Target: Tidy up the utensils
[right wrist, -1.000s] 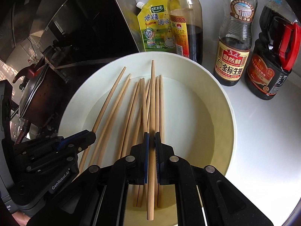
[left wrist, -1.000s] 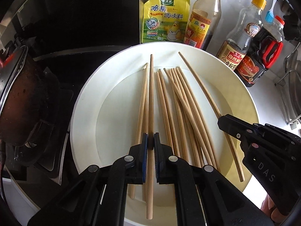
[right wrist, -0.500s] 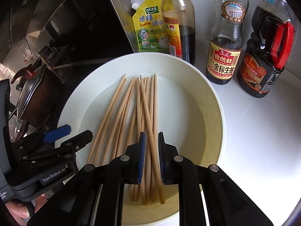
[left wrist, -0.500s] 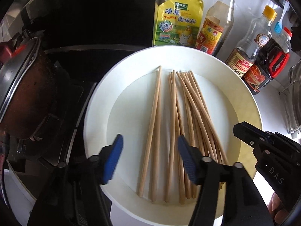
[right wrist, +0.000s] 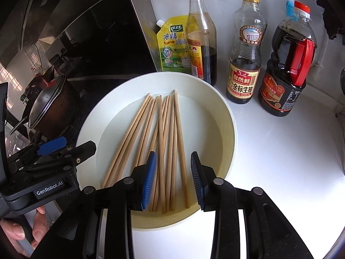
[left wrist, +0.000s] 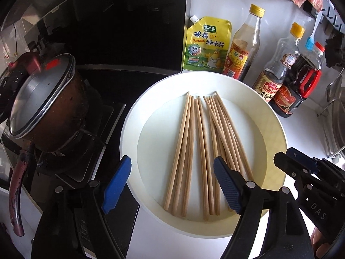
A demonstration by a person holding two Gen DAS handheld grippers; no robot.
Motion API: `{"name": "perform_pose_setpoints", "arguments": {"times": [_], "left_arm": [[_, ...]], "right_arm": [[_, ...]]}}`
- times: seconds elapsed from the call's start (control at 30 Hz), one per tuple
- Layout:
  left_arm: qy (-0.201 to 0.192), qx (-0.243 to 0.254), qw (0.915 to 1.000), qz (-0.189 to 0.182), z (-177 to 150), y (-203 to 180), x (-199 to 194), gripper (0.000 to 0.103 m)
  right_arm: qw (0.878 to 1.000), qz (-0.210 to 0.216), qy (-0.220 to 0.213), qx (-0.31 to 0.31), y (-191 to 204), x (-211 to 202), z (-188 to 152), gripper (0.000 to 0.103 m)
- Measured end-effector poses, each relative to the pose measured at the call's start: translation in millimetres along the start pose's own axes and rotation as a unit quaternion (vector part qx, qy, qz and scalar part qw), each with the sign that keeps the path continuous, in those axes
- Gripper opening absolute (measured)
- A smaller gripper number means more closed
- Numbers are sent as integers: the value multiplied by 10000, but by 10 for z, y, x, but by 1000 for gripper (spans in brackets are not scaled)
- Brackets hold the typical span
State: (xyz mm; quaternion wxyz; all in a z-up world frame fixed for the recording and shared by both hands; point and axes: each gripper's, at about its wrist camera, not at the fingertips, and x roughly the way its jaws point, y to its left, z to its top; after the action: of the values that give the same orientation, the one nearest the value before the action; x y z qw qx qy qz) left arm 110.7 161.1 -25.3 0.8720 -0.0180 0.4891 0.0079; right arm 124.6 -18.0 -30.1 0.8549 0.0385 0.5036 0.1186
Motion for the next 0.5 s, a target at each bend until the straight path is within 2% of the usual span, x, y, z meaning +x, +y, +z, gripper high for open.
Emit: {"name": "perform_pose_setpoints", "arguments": {"times": [0.17, 0.5], "left_arm": [[-118, -22, 9999, 33, -37, -22, -127, 77], [-348, -54, 9992, 166, -104, -71, -360, 78]], "right_arm": [[9999, 20, -68, -74, 48, -110, -18, 43], [9997, -90, -185, -159, 65, -278, -63, 50]]}}
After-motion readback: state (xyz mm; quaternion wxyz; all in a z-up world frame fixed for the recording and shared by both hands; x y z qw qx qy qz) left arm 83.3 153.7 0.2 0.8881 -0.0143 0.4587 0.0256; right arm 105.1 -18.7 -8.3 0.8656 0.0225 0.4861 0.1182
